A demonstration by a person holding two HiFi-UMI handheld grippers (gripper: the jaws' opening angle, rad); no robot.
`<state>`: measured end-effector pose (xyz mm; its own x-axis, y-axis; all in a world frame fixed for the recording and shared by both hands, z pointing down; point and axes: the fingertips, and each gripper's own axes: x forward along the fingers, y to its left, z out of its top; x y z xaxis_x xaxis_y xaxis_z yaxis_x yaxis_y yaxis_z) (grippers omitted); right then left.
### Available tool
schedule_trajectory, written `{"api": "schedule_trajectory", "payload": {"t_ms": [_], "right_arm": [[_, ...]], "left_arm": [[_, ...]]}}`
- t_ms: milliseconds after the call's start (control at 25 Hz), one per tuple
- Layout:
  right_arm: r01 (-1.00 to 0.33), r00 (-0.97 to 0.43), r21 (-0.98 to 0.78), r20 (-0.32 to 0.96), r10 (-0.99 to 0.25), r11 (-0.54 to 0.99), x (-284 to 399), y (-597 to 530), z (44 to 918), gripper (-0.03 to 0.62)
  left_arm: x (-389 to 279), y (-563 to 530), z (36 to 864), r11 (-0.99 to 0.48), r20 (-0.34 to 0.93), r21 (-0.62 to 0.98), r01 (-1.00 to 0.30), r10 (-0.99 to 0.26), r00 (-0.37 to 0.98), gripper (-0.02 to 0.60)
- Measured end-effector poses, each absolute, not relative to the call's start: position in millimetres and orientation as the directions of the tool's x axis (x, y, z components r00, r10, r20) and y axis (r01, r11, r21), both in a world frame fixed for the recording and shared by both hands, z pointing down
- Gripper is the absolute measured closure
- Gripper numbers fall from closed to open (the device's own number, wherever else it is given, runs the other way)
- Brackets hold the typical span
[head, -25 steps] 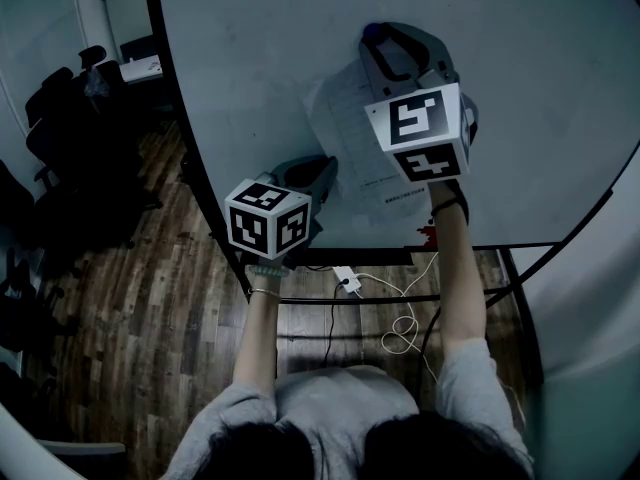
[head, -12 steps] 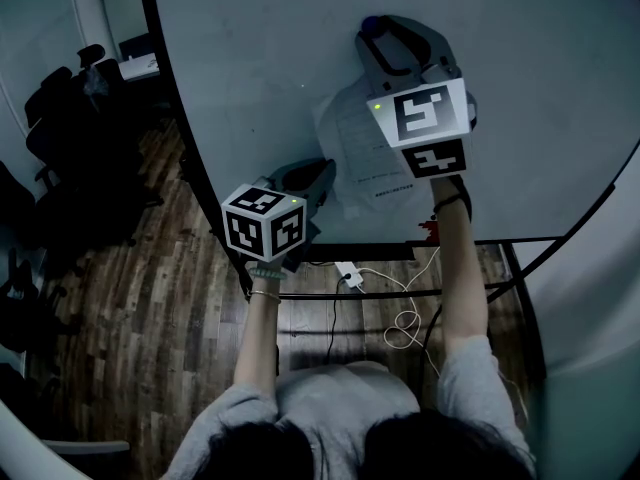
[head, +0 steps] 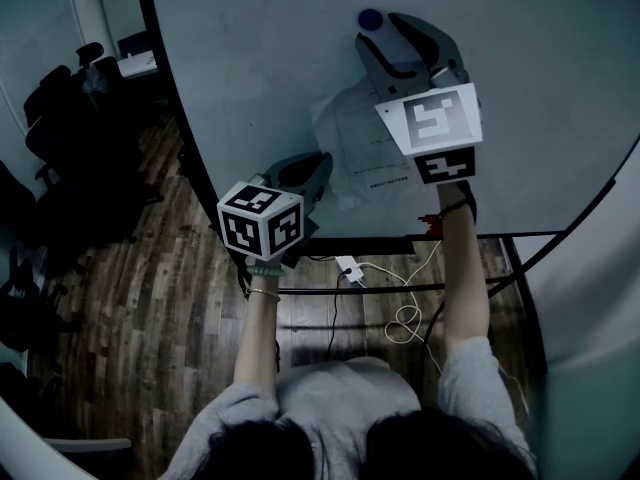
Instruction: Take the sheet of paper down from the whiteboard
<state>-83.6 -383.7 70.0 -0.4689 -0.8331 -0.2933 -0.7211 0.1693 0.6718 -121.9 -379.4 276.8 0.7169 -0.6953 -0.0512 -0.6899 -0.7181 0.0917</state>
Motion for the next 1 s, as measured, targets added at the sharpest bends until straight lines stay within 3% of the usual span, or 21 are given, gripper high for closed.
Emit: {"api": "schedule_trajectory", "payload": {"t_ms": [120,440,1000], "right_arm": [[-0.732,-0.483,0.659,-0.325,-0.813,0.171,-83,-372,66,0.434],[-0.785,-0.500,0.578,-0.380,-0.778,0.222,-58,-351,92,0.549],[-0.854,-0.471,0.443,-0.433,-0.769,0.274,-45,-325,133,0.591]], "left_arm": [[-127,-377,275,-0.712,-0.054,0.097,-0.695,-0.701,0.711,0.577],[-123,-374,297,-0.692,-0.042,0.121,-0.712,-0.720,0.693,0.577],[-142,-366,304,-0.644,-0.084,0.148,-0.750,-0.764,0.640,0.577]]}}
